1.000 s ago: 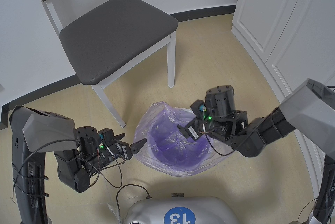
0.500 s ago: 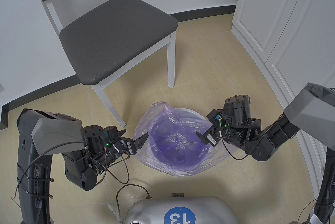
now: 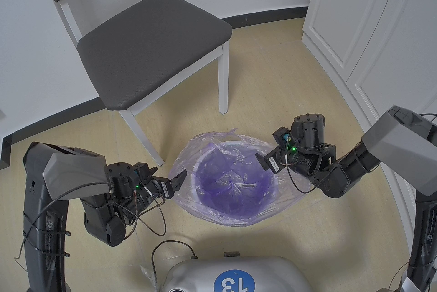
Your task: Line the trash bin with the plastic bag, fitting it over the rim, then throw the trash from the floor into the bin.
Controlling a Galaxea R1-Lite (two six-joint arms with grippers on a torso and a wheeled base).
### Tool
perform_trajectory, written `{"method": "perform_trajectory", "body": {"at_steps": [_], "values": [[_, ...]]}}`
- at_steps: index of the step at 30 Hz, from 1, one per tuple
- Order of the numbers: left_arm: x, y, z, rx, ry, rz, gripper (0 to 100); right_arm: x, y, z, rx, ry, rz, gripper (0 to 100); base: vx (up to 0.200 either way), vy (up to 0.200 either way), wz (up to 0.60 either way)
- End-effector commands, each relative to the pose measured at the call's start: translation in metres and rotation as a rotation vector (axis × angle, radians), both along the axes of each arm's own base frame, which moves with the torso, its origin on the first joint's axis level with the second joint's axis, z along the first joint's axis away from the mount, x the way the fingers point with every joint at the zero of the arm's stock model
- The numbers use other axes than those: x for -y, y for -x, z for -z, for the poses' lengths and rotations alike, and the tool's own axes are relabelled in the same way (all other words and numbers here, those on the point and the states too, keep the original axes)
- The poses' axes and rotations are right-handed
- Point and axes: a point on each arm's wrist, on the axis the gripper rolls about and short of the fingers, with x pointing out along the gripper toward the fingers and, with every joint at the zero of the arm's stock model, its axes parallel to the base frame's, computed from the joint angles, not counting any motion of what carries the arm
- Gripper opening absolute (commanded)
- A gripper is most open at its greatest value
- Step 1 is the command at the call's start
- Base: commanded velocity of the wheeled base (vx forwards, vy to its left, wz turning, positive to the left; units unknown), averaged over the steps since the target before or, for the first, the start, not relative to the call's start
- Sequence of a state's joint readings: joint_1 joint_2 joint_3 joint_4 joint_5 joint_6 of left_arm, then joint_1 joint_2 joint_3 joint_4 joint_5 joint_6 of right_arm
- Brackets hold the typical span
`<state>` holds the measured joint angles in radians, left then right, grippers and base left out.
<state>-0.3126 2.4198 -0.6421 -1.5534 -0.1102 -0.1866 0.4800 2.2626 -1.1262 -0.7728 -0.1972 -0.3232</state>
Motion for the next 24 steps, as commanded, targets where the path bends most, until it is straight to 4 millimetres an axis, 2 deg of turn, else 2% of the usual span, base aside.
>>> {"method": "perform_trajectory", "body": {"at_steps": [1,17,24], "values": [[0.0052,0.0033,0.0014,0.006,-0.005,0.008,100,0.0037,-0.0042,0.0003,-0.002,-0.020,0.020,100,0.000,0.000,0.00],[0.0049,0.0037,-0.0009,0.011,-0.005,-0.001,100,0.0065,-0.0031,0.0001,-0.010,-0.043,0.034,100,0.000,0.000,0.00],[0.0090,0.0085,-0.0038,0.009,-0.005,0.012,100,0.0073,-0.0030,0.0070,-0.027,-0.039,0.037,100,0.000,0.000,0.00]]}}
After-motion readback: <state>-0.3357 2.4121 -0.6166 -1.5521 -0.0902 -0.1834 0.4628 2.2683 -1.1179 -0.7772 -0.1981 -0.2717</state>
